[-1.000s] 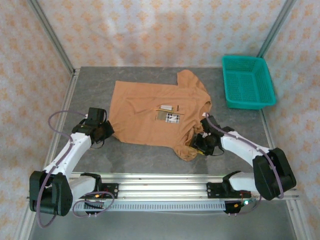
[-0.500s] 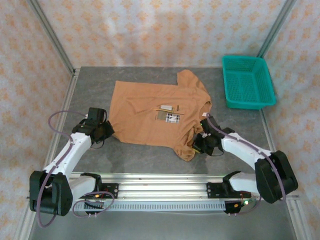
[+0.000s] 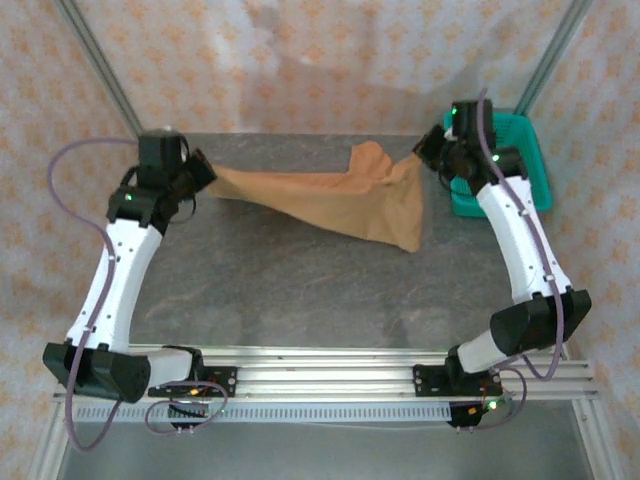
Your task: Fold the inside-out t-shirt
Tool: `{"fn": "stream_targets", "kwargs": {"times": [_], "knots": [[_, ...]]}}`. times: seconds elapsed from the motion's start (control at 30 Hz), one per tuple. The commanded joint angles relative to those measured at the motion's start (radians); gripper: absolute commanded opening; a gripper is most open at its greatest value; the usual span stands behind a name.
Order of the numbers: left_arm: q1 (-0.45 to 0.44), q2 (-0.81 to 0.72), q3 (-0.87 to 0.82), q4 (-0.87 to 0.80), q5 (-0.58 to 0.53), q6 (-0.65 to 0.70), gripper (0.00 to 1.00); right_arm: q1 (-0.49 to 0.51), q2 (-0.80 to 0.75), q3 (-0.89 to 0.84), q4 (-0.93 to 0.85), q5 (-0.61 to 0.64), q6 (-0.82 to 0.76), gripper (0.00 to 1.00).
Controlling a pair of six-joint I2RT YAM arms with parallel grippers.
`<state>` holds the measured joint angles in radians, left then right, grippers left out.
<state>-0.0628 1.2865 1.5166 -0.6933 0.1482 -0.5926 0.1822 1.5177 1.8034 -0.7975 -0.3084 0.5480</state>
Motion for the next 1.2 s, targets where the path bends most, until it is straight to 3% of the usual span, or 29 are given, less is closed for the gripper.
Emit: {"fn": "stream_targets", "kwargs": {"times": [0.0,0.2,0.4,0.6,0.87,1.17], "knots": [[0.011,0.028,0.209,-0.054,-0.015,0.01,0.0,0.001,-0.003,0.206,-0.087,0.03,-0.046,0.0],[0.011,-0.083,0.362,-0.018,-0.009,0.007,0.0,0.002,-0.08,0.382,-0.055,-0.087,-0.058,0.0],[0.011,-0.32,0.325,0.061,-0.03,0.044,0.0,0.002,-0.352,0.24,0.15,-0.182,-0.073,0.0],[0.011,-0.415,0.387,0.044,0.05,0.082,0.0,0.002,-0.551,0.17,0.219,-0.12,-0.094,0.0],[0.011,-0.377,0.384,0.0,0.036,0.105,0.0,0.002,-0.494,0.255,0.14,-0.046,-0.126,0.0],[0.011,-0.231,0.171,0.105,0.052,0.085,0.0,0.002,-0.309,0.201,0.137,-0.029,-0.173,0.0]]}}
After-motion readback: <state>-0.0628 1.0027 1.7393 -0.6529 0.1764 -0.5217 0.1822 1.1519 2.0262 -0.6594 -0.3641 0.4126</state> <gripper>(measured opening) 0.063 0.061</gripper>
